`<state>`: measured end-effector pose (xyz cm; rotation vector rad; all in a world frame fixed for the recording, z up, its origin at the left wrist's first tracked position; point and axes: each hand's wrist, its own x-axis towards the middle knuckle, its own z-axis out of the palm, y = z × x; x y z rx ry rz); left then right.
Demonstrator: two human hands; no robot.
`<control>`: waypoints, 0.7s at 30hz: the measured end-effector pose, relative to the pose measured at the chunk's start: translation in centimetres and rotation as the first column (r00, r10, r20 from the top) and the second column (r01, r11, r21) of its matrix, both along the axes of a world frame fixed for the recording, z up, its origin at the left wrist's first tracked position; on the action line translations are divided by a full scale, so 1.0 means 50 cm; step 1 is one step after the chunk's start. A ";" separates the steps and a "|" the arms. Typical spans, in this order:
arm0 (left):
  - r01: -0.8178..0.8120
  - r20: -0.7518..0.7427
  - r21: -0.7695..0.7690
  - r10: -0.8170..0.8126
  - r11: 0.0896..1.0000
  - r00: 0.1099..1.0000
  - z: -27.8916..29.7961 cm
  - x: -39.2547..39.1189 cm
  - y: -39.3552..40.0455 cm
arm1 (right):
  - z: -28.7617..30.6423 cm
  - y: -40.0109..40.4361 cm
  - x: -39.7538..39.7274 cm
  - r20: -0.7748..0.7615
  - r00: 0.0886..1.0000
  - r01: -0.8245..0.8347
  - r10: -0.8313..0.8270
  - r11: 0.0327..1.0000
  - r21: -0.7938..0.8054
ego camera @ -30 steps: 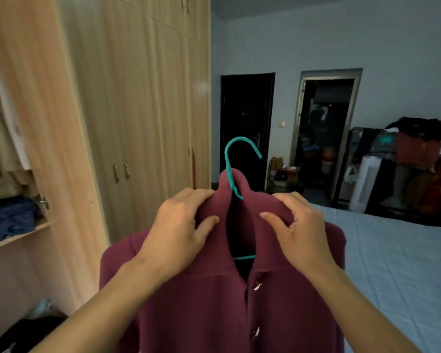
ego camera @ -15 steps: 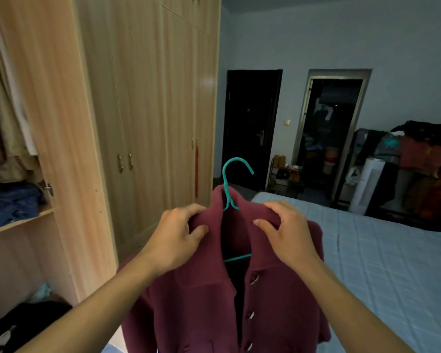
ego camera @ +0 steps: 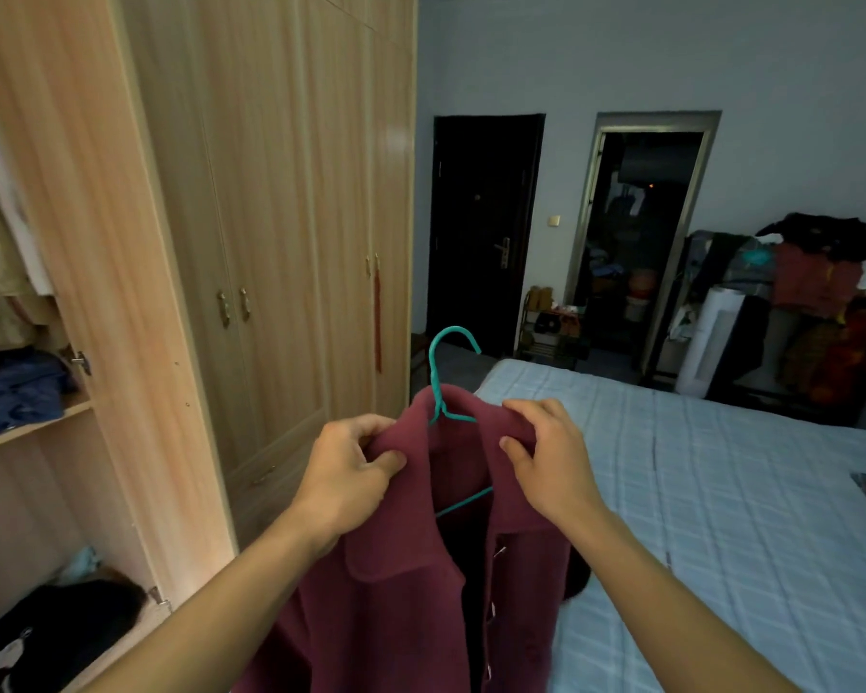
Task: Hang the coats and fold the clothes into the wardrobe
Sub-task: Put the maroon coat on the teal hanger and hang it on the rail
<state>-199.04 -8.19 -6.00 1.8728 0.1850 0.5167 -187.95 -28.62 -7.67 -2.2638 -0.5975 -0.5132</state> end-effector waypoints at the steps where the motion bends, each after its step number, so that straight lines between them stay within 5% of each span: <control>1: -0.003 0.008 -0.028 0.003 1.000 1.000 -0.002 -0.004 -0.001 | 0.000 0.000 0.003 0.020 1.000 0.005 -0.005 1.000 -0.011; 14: -0.016 0.136 -0.229 0.048 0.973 0.990 0.004 -0.026 -0.031 | 0.044 0.033 -0.126 0.016 0.999 0.044 -0.042 0.991 -0.123; 21: -0.052 0.148 -0.259 0.093 0.964 0.985 -0.004 -0.007 -0.065 | 0.045 0.061 -0.200 -0.409 0.880 -0.199 0.240 0.970 0.141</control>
